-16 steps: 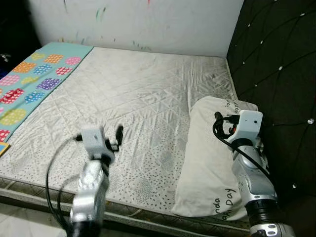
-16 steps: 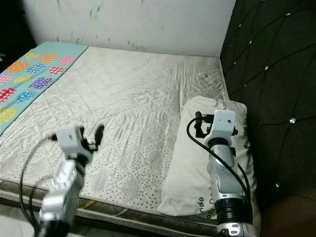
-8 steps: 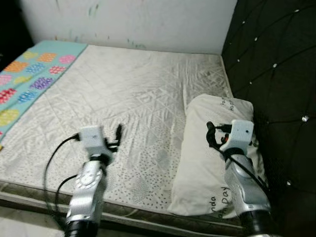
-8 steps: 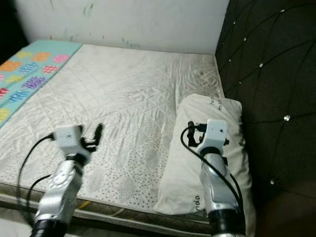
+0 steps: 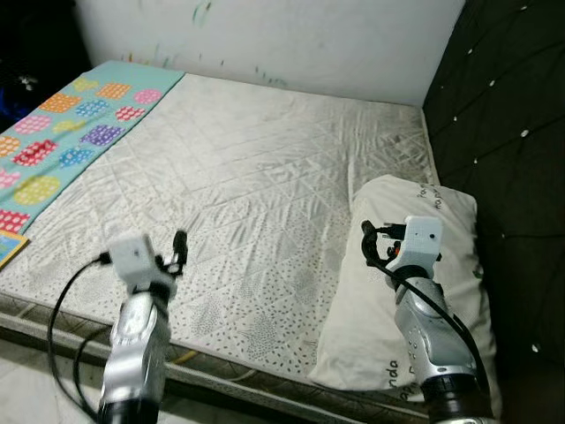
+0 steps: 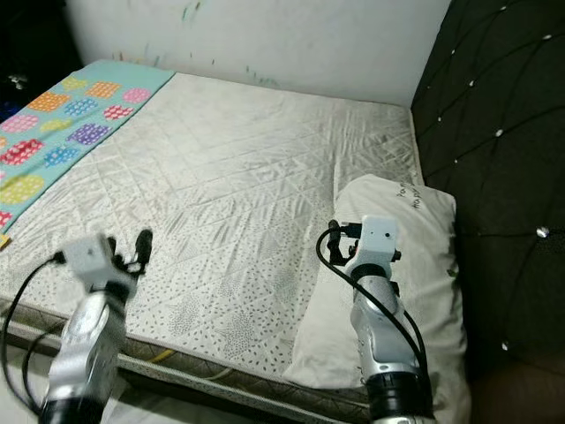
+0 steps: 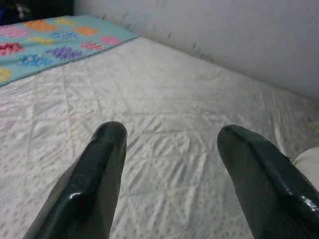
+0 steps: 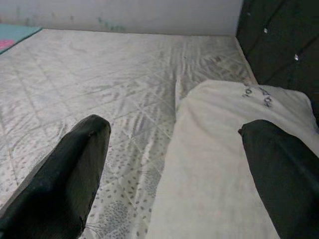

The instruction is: Clean up the room

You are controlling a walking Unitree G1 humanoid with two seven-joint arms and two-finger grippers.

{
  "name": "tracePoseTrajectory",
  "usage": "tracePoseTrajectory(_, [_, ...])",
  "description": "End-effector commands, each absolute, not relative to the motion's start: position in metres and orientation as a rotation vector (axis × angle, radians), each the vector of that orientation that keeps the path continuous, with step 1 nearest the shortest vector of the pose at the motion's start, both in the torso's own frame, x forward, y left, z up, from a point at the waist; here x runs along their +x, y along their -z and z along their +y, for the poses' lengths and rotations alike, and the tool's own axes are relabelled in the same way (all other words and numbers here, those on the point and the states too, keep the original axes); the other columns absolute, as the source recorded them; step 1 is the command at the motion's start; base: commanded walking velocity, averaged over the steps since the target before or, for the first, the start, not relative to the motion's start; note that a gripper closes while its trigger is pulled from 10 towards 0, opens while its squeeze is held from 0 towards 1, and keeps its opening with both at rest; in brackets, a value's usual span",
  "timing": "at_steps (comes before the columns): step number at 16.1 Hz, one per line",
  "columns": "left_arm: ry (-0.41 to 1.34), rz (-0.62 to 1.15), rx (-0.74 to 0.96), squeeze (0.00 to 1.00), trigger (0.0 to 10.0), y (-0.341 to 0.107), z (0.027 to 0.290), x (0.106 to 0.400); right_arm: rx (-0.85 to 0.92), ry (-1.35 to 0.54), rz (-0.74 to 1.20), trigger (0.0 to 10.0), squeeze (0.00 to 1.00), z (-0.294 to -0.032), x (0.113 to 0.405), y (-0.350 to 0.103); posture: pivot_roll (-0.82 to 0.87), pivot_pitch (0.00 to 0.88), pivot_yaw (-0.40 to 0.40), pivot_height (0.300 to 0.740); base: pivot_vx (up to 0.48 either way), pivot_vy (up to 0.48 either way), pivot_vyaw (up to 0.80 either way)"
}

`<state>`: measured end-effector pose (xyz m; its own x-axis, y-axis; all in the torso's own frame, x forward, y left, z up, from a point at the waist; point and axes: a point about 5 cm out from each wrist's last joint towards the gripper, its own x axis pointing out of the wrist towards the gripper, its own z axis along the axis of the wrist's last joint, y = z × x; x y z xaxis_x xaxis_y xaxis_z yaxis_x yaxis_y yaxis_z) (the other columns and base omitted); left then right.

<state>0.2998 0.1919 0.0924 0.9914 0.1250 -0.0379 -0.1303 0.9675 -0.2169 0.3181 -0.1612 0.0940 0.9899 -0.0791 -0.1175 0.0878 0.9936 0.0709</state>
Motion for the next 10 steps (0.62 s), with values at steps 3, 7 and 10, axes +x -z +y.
tracePoseTrajectory(3, [-0.139,-0.013,-0.216,0.0,10.0,-0.107,0.198,0.314,0.085,0.075,0.072,10.0,0.0,-0.155,0.325,-0.105,-0.11,0.0,0.019,0.74,0.0,0.0,0.0])
tracePoseTrajectory(7, [-0.142,0.015,-0.211,0.0,10.0,-0.099,0.201,0.307,0.091,0.099,0.092,10.0,0.0,-0.161,0.322,-0.097,-0.11,0.0,0.019,0.74,0.0,0.064,-0.57])
tracePoseTrajectory(10, [-0.15,0.015,-0.217,0.0,10.0,-0.097,0.197,0.309,0.087,0.093,0.091,10.0,0.0,-0.161,0.324,-0.098,-0.11,0.0,0.004,0.74,0.0,0.264,-0.2])
